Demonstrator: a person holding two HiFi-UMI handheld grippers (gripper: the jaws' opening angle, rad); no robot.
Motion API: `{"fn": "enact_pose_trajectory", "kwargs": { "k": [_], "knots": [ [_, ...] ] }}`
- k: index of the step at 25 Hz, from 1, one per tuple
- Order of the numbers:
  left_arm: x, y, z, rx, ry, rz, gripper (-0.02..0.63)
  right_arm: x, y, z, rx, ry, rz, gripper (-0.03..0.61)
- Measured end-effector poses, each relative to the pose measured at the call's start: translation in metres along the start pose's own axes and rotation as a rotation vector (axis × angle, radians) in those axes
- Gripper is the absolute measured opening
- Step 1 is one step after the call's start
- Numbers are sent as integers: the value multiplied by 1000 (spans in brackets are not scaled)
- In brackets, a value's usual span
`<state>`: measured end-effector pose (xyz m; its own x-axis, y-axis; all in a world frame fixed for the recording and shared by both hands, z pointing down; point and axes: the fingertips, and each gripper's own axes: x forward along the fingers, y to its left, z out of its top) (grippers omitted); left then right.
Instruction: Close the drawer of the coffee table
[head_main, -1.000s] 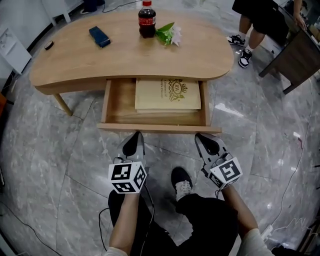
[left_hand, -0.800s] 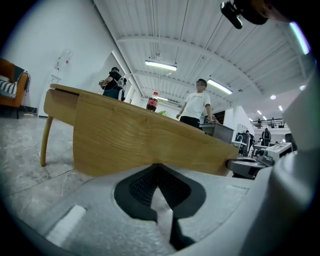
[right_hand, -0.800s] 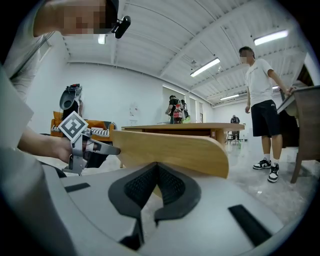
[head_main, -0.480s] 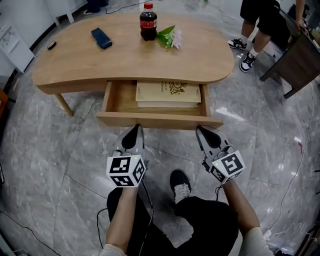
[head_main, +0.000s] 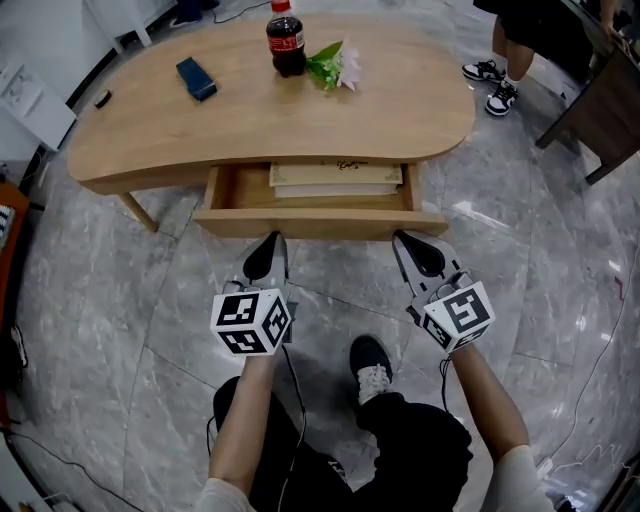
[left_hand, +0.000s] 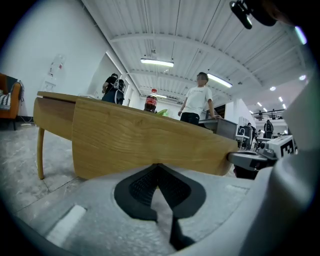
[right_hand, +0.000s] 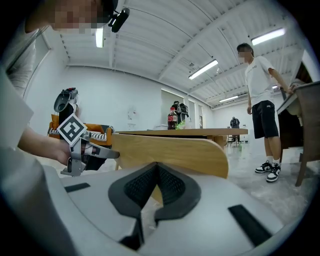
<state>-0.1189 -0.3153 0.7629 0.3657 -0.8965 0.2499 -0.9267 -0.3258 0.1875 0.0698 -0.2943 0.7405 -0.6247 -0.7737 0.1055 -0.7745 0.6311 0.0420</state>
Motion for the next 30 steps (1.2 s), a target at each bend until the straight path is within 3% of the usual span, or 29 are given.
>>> {"fn": "enact_pose_trajectory", "kwargs": {
  "k": [15, 30],
  "knots": [
    [49, 13, 17, 3, 49, -3, 8, 40, -37, 8, 39, -26, -28, 15],
    [88, 24, 33, -23, 41, 29, 8, 71, -66, 13, 39, -47, -18, 15]
  ]
}}
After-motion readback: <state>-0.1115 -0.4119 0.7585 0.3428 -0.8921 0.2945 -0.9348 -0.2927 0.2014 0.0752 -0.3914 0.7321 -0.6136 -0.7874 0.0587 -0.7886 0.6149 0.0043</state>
